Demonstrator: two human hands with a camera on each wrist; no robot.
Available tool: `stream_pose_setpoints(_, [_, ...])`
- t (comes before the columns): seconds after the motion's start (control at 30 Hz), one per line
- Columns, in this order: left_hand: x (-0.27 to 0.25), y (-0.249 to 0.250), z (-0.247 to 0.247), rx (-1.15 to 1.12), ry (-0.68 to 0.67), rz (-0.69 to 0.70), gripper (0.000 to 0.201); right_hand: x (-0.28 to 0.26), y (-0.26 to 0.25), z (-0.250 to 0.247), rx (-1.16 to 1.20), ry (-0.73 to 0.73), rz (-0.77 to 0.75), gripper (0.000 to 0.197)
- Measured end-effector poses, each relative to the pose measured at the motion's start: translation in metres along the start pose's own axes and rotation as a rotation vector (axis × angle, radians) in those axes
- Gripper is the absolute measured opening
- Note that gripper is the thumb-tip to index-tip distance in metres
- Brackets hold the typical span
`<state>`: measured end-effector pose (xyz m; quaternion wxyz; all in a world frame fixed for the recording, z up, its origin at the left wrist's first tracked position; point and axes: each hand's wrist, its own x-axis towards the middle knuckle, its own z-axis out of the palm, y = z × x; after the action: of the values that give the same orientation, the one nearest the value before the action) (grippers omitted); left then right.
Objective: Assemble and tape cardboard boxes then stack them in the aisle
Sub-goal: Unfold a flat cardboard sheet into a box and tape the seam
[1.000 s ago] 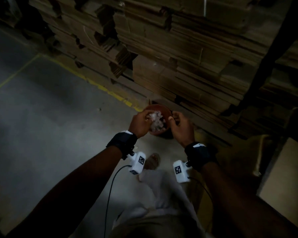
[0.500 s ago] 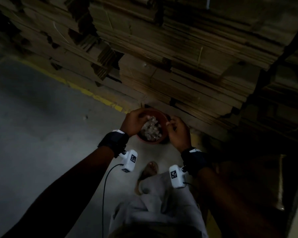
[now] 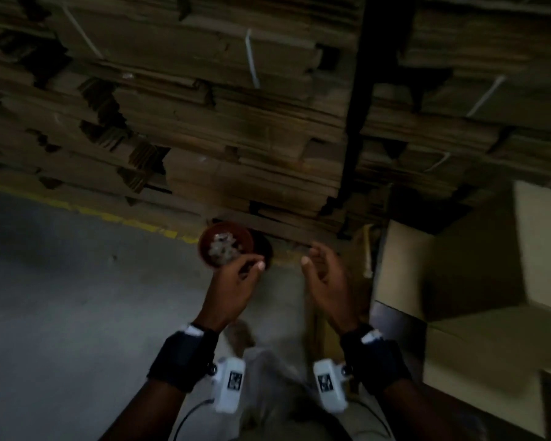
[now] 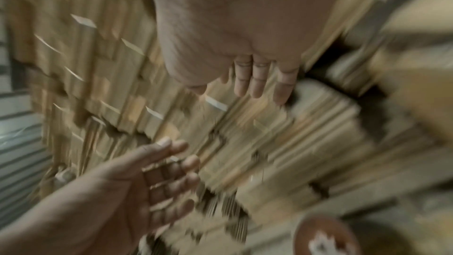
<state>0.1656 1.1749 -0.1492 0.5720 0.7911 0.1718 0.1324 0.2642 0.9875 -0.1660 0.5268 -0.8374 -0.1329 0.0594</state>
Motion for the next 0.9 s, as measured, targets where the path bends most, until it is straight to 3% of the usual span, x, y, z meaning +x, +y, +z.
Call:
stream_pose_setpoints(0.2, [-0.063, 0.059, 0.075, -0.105, -0.178, 0.057, 0.011, -0.095, -0.02, -0.129, -0.133, 0.223, -0.121, 0.048])
stream_pose_setpoints(0.53, [-0.095, 0.149, 0.195, -0.06, -0.473, 0.306, 0.012, -0.16, 0.009, -0.283, -0.27, 0.528, -0.033, 0.052])
stream_pose_setpoints(0.73, [-0.098, 0.198, 0.259, 0.094, -0.437, 0.472, 0.022, -0.157, 0.026, -0.372, -0.473, 0.631, -0.124, 0.054])
stream_pose_setpoints(0.9, [-0.083, 0.233, 0.32, 0.223, -0.319, 0.59, 0.038, -0.12, 0.06, -0.44, -0.567, 0.539, -0.196, 0.065])
